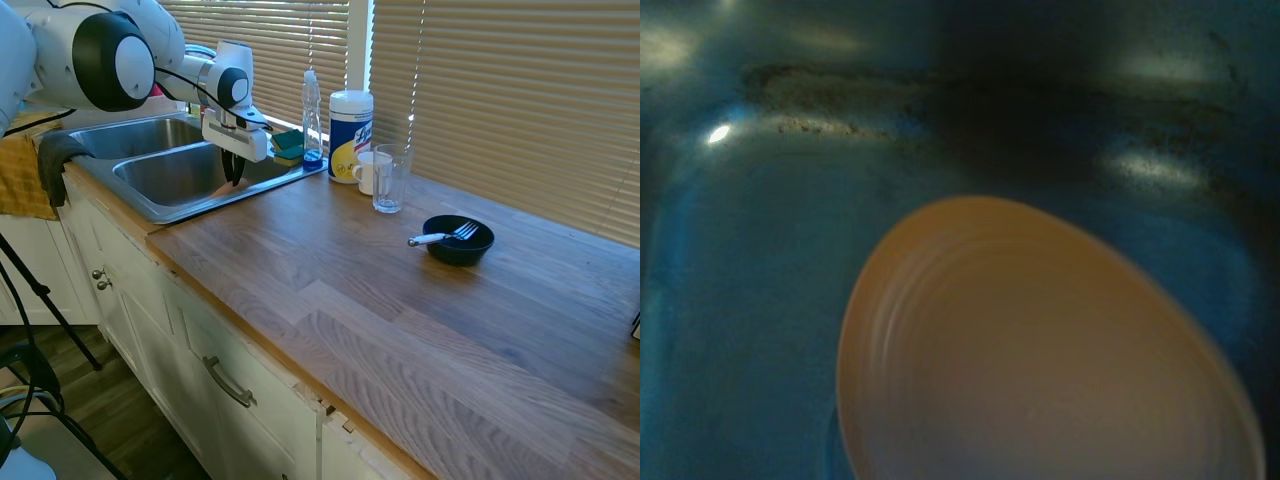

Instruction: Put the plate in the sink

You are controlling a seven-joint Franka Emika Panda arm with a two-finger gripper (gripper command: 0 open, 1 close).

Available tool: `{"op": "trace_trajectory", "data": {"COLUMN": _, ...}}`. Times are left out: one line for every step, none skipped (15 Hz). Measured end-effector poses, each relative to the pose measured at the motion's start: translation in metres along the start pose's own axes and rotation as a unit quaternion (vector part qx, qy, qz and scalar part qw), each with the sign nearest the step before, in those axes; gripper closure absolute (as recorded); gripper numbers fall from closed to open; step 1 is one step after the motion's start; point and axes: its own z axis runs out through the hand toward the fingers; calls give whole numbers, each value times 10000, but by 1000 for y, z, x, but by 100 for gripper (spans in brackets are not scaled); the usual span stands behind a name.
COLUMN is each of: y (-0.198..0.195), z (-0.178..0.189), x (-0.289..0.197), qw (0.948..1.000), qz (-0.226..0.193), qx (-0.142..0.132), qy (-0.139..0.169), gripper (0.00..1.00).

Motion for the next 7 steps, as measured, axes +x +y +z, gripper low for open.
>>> {"op": "trace_trajectory", "data": {"y": -1, "z": -6, "x": 0, "qw": 10000, "qz": 5, "qx": 35, "qy": 19, "gripper": 0}}
{"op": "trace_trajectory", "data": {"y": -1, "z": -14, "x": 0, "qw": 10000, "qz": 10, "qx": 82, "qy": 45, "gripper": 0}}
{"op": "trace_trajectory", "data": {"y": -2, "z": -26, "x": -1, "qw": 9999, "qz": 15, "qx": 146, "qy": 75, "gripper": 0}}
{"op": "trace_trajectory", "data": {"y": -3, "z": -39, "x": -3, "qw": 9997, "qz": 25, "qx": 205, "qy": 102, "gripper": 0}}
{"op": "trace_trajectory", "data": {"y": -2, "z": -53, "x": -7, "qw": 9996, "qz": 35, "qx": 257, "qy": 125, "gripper": 0}}
{"op": "trace_trajectory", "data": {"y": 1, "z": -69, "x": -13, "qw": 9994, "qz": 46, "qx": 306, "qy": 148, "gripper": 0}}
{"op": "trace_trajectory", "data": {"y": 4, "z": -85, "x": -20, "qw": 9992, "qz": 70, "qx": 349, "qy": 164, "gripper": 0}}
